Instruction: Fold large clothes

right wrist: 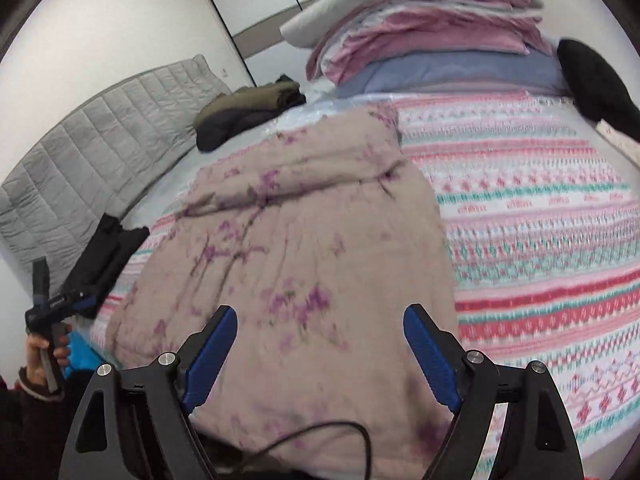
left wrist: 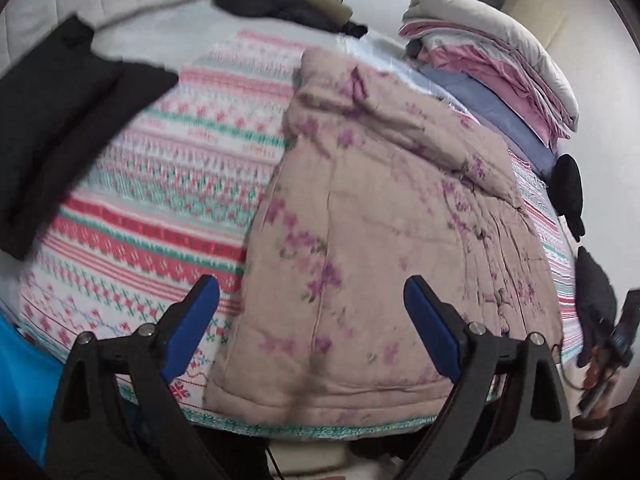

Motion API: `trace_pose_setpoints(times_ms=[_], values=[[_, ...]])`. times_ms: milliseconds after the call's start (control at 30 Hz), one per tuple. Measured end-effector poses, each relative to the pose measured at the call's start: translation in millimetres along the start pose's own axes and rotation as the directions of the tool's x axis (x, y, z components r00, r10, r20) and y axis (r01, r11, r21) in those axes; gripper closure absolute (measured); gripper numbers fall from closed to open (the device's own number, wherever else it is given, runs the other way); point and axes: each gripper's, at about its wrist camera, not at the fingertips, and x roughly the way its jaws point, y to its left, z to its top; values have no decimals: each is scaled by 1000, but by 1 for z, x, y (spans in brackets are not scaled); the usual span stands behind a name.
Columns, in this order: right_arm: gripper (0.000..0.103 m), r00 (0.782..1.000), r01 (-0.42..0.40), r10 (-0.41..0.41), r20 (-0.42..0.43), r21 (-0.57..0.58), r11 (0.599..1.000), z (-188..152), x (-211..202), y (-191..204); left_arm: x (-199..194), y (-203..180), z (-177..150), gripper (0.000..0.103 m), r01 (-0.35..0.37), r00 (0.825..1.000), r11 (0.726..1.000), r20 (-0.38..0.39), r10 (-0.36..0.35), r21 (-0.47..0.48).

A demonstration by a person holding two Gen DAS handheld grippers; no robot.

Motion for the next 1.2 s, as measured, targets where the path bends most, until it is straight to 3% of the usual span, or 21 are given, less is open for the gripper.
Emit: trace_pose_setpoints(times_ms=[167, 300, 433, 533, 700, 800, 867, 900, 933, 967, 1000, 1033, 1133, 1200], values=[[17, 998, -8, 12, -54, 85, 996, -29, 2, -35, 25, 37, -1, 10, 52, 993, 991, -99, -65, -121], [17, 997, -37, 46, -56, 164, 986, -38, 3, -61, 37, 38, -2, 10, 81, 986, 995, -140, -88, -54], [17, 995, -44, 63, -78, 222, 974, -40, 12, -82, 58, 40, -7, 10, 139, 954, 988, -257, -153, -73], [17, 990, -65, 94, -102, 261, 963, -43, 29, -90, 61, 38, -9, 10, 140, 948, 988, -277, -153, -65], [17, 985, -96, 124, -121, 210, 973, -46, 54, -73, 68, 22, -14, 10, 168, 933, 986, -320, -163, -11], [18, 979, -123, 149, -140, 179, 976, -45, 65, -55, 72, 0, -21, 12, 256, 905, 965, -364, -220, 53], [36, 977, -128, 154, -145, 172, 977, -43, 68, -48, 72, -13, -25, 18, 253, 906, 962, -373, -200, 99], [59, 975, -141, 169, -146, 188, 972, -43, 69, -47, 73, -19, -24, 26, 242, 910, 964, -370, -184, 115], [72, 968, -170, 204, -144, 218, 961, -43, 71, -49, 73, -22, -25, 41, 230, 916, 965, -362, -172, 124], [73, 960, -207, 246, -137, 249, 946, -42, 73, -49, 71, -23, -24, 49, 228, 920, 966, -350, -174, 119], [74, 957, -226, 264, -121, 263, 938, -42, 73, -48, 69, -23, -24, 65, 245, 920, 965, -337, -201, 95], [76, 959, -227, 262, -111, 258, 939, -40, 70, -44, 64, -23, -24, 74, 267, 919, 962, -316, -234, 64], [79, 950, -292, 309, -37, 233, 927, -27, 54, -24, 41, -34, -20, 78, 315, 929, 947, -227, -293, 64], [80, 944, -328, 331, 19, 194, 925, -12, 39, -8, 19, -47, -13, 79, 360, 926, 929, -155, -345, 82]])
